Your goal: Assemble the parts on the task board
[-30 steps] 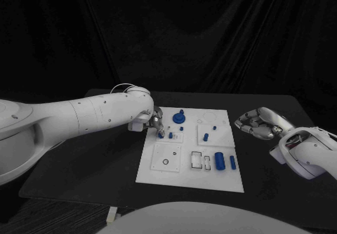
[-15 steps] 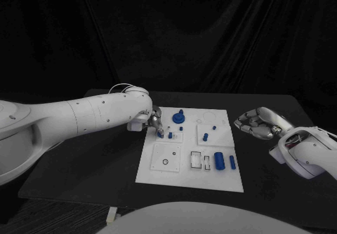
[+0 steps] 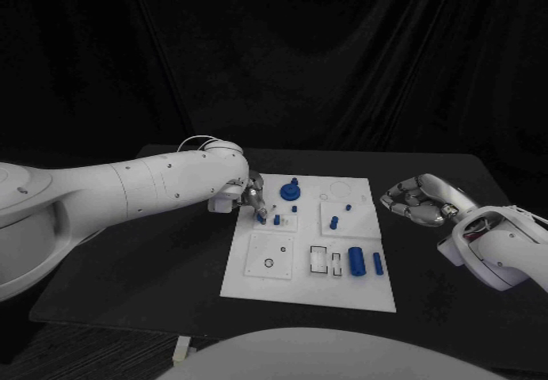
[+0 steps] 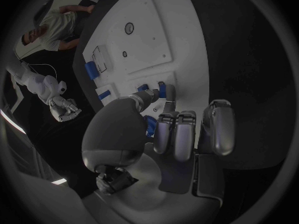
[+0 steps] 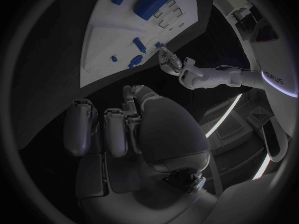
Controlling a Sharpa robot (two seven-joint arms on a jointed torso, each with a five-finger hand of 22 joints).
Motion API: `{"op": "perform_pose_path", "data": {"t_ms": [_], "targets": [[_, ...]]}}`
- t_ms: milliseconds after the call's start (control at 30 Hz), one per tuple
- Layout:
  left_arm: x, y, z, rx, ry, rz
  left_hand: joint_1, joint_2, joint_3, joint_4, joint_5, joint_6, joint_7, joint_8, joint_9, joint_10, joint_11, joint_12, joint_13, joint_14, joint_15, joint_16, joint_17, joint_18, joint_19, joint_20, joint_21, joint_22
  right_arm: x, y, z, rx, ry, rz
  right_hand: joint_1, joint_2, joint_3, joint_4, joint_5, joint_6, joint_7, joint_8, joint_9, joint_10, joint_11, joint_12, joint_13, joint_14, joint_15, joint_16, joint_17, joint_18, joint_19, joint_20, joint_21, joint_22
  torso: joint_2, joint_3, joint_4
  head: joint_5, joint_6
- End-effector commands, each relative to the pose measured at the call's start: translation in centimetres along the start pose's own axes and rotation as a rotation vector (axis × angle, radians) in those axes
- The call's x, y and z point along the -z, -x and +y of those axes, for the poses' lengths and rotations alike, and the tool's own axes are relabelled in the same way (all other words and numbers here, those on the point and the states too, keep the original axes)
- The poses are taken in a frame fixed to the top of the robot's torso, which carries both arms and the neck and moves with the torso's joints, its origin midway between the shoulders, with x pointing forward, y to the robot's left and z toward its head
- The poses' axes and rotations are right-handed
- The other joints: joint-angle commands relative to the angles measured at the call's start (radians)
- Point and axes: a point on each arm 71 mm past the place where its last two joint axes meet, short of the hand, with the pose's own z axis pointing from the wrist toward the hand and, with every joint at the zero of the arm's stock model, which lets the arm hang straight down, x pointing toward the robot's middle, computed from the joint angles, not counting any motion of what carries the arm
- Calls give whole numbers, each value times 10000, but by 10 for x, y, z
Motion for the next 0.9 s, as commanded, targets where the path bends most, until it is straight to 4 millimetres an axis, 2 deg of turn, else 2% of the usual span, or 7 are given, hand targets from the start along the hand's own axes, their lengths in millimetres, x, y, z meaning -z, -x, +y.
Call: {"op": "perform_pose_path", "data": {"t_ms": [33, 900], "targets": [[1, 0, -3, -31, -155, 87, -33, 92, 15, -93, 61, 2, -83, -39, 10, 1058, 59, 32, 2631, 1055, 52, 26, 2635, 162, -30, 5, -33, 1919, 1, -1, -1, 0, -113, -7, -73, 54, 73, -13, 31, 14, 44, -19, 15, 1064, -47, 12, 2610, 785, -72, -41, 1596, 26, 128, -64, -62, 1851, -1, 5, 1, -10, -1], [-2, 1, -8, -78, -133, 96, -77, 100, 3, -79, 71, 15, -80, -51, 7, 1058, 62, 32, 2631, 1055, 52, 26, 2635, 165, -36, 6, -44, 1915, 0, -1, -1, 2, -108, 6, -73, 54, 73, -13, 31, 14, 44, -19, 15, 1064, -47, 12, 2610, 785, -72, -41, 1596, 26, 128, -64, -62, 1851, -2, 1, 2, 25, -1]]}}
